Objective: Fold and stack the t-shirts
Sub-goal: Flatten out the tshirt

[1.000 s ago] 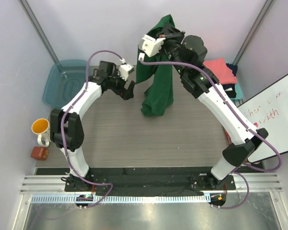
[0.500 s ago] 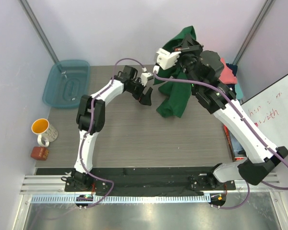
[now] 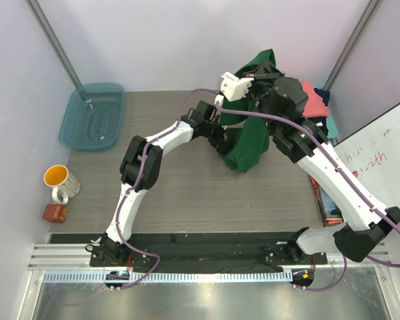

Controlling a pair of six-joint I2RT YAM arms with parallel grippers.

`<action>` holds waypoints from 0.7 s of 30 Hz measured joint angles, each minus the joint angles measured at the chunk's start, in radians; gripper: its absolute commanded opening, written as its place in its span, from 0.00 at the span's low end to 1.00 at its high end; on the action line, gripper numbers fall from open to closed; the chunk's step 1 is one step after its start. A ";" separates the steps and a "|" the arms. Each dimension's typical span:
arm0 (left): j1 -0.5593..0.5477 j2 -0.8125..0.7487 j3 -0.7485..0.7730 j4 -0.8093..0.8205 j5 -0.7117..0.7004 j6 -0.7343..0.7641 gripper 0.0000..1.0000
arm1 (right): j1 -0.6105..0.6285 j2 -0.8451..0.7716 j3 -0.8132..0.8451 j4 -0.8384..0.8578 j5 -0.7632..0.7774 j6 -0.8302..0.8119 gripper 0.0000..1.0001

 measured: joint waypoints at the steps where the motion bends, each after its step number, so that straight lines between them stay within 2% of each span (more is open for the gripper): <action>1: -0.009 0.014 0.008 0.000 -0.010 0.000 1.00 | 0.000 0.000 0.000 0.000 0.000 0.003 0.01; 7: -0.032 0.055 0.019 -0.001 -0.091 0.002 1.00 | 0.000 0.000 0.000 -0.003 0.005 0.021 0.01; 8: -0.034 0.055 0.021 -0.002 -0.104 0.003 0.95 | 0.000 0.000 0.000 -0.003 0.006 0.024 0.01; 9: -0.038 0.055 0.022 -0.003 -0.124 0.003 0.85 | 0.000 0.000 0.000 -0.005 0.007 0.026 0.01; 10: -0.040 0.055 0.023 -0.005 -0.138 0.003 0.68 | 0.000 0.000 0.000 -0.005 0.008 0.027 0.01; 11: -0.043 0.055 0.024 -0.006 -0.159 0.005 0.16 | 0.000 0.000 0.000 -0.005 0.010 0.028 0.01; 12: -0.047 0.055 0.025 -0.009 -0.175 0.004 0.00 | 0.001 0.000 0.000 -0.005 0.010 0.029 0.01; 21: -0.069 0.058 0.050 -0.093 -0.238 0.012 0.00 | 0.001 -0.025 0.000 -0.013 0.010 0.030 0.01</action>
